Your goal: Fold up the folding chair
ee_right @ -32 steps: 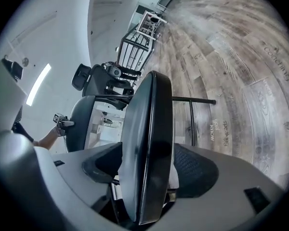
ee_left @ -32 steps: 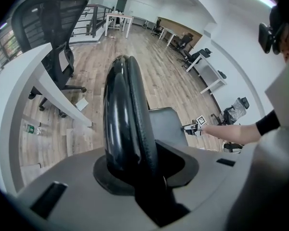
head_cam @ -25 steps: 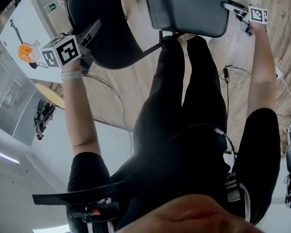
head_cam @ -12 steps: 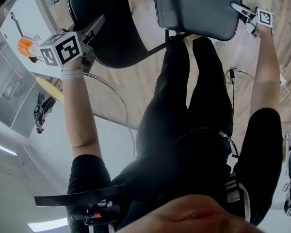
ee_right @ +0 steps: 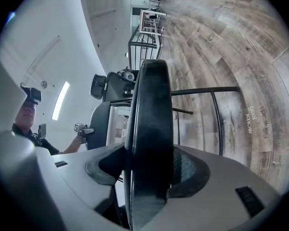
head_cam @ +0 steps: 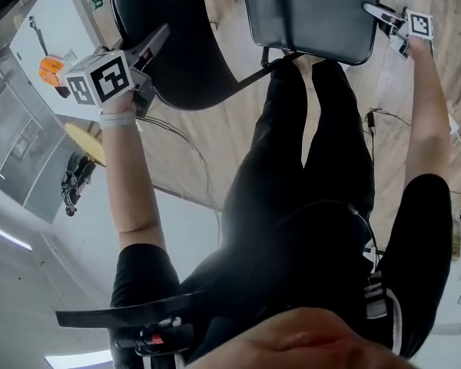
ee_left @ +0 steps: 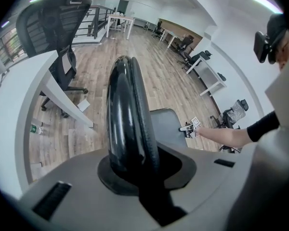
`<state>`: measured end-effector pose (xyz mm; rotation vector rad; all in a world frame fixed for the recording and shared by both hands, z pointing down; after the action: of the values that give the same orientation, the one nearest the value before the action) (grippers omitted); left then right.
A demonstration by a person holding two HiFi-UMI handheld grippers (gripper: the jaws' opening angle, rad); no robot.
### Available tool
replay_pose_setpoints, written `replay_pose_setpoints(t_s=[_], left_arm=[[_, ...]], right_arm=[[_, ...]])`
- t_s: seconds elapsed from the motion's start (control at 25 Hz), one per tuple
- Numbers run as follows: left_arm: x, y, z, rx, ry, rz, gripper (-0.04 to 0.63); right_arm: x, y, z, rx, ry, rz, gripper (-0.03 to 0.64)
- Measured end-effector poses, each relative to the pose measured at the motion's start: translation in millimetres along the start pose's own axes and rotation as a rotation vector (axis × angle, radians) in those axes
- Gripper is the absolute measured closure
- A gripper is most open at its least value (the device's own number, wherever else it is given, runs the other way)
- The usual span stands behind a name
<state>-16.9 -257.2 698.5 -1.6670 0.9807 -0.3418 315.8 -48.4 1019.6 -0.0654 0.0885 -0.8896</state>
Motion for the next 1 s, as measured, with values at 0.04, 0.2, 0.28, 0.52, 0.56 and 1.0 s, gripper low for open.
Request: replay_pose_setpoints(t_s=[0.04, 0.2, 0.28, 0.52, 0.56, 1.0], left_arm=[[0, 6, -2, 0.004, -0.002, 0.001, 0.525], [-4, 42, -34, 0.017, 0.003, 0.006, 0.527], [-5, 56, -48, 0.021, 0.007, 0.007, 0.529], [8, 65, -36, 0.021, -0.003, 0.000, 0.535], [9, 68, -34, 0.022, -0.004, -0.001, 0.535], [8, 115, -72, 0.034, -0.002, 0.004, 0.537]], right_arm=[[-2, -6, -12, 0.020, -0.001, -0.008, 0.351], [-12, -56, -67, 0.087, 0.029, -0.063, 0.354], [-16, -80, -91, 0.120, 0.038, -0.089, 0.354], [-10, -92, -136, 0.171, 0.088, -0.143, 0.360], [-11, -95, -149, 0.193, 0.084, -0.143, 0.373], [-18, -183, -232, 0.312, 0.125, -0.164, 0.513]])
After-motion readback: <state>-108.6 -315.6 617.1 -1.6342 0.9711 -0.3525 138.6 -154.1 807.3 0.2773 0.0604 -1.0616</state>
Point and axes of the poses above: the fingertips, and each gripper's own axes: y backward along the fingers, z to its right, x out of its top, the point moved 1 cm from there along y, backward along the fingers, and after that the axes turned 2 degrees about z, right-handed, at the moved point
